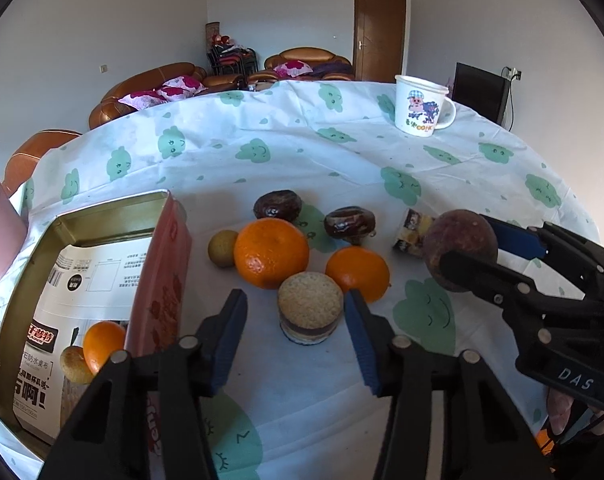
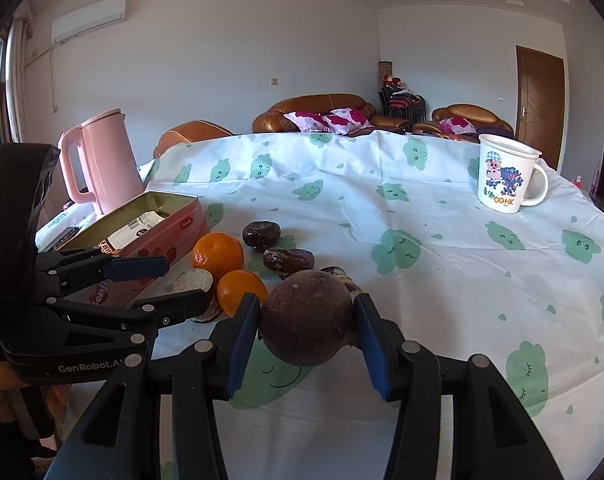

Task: Organize fruits
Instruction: 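Grasp the purple passion fruit with the right tool while the left tool grasps a round pastry, then carry the passion fruit and pastry into the pink tin box and release both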

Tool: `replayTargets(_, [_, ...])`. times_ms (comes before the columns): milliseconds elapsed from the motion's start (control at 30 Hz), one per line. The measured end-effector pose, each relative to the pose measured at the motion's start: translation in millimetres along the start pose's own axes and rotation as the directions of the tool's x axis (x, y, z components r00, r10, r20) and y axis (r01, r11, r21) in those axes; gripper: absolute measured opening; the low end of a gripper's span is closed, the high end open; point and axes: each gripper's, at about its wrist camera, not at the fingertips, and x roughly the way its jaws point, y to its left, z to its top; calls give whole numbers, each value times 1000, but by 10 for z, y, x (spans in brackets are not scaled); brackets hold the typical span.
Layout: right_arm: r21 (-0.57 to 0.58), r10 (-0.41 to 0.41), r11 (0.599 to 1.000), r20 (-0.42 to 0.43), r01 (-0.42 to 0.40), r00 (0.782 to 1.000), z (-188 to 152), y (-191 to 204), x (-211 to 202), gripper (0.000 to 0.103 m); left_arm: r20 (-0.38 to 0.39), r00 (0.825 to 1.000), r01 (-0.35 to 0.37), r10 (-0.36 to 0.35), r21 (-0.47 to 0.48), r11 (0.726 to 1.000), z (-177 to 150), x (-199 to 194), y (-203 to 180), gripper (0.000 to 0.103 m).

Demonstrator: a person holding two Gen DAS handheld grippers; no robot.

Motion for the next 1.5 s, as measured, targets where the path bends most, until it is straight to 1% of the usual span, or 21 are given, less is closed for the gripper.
replayTargets(133, [-1, 1, 1000, 0, -1, 1000, -1, 3, 3, 51, -30, 1000, -3, 5, 33, 999, 7, 65, -92, 49])
replayTargets(167, [-5, -1, 1000, 0, 1, 1000, -4, 12, 3, 51, -39, 999, 5, -4, 30, 1000, 16, 84, -92, 46])
replayTargets(200, [-11, -4, 1000, 0, 4, 1000, -6, 24, 0, 51, -49, 999, 12, -11, 23, 1000, 23, 107, -82, 36])
replayTargets(267, [-16, -9, 1000, 2, 9, 1000, -12, 33, -1, 51, -47, 998, 29, -29, 3, 1000, 33, 109, -42, 36])
replayTargets(333, [-14, -13, 1000, 12, 13, 1000, -14, 32, -16, 51, -25, 999, 33, -34, -17, 999, 29, 67, -6, 36])
replayTargets(400, [-23, -20, 1000, 30, 21, 999, -21, 50, -45, 51, 12, 999, 44, -43, -26, 999, 23, -3, 15, 36])
replayTargets(567, [-40, -31, 999, 71, 34, 997, -40, 83, -120, 51, 91, 995, 34, -32, -25, 999, 14, -150, 18, 36])
replayTargets(833, [-58, -43, 997, 135, 52, 990, -57, 116, -207, 51, 199, 980, 4, 6, -51, 999, -8, -343, 64, 36])
replayTargets(1167, [-68, -51, 996, 183, 64, 982, -79, 127, -277, 51, 267, 963, -21, 36, -61, 998, -42, -470, 77, 36])
replayTargets(1333, [-68, -53, 995, 200, 68, 978, -87, 133, -297, 51, 302, 952, -31, 51, -69, 997, -66, -538, 84, 36])
replayTargets(1500, [-78, -53, 994, 237, 73, 970, -117, 149, -357, 51, 335, 940, -34, 58, -78, 996, -89, -606, 93, 36])
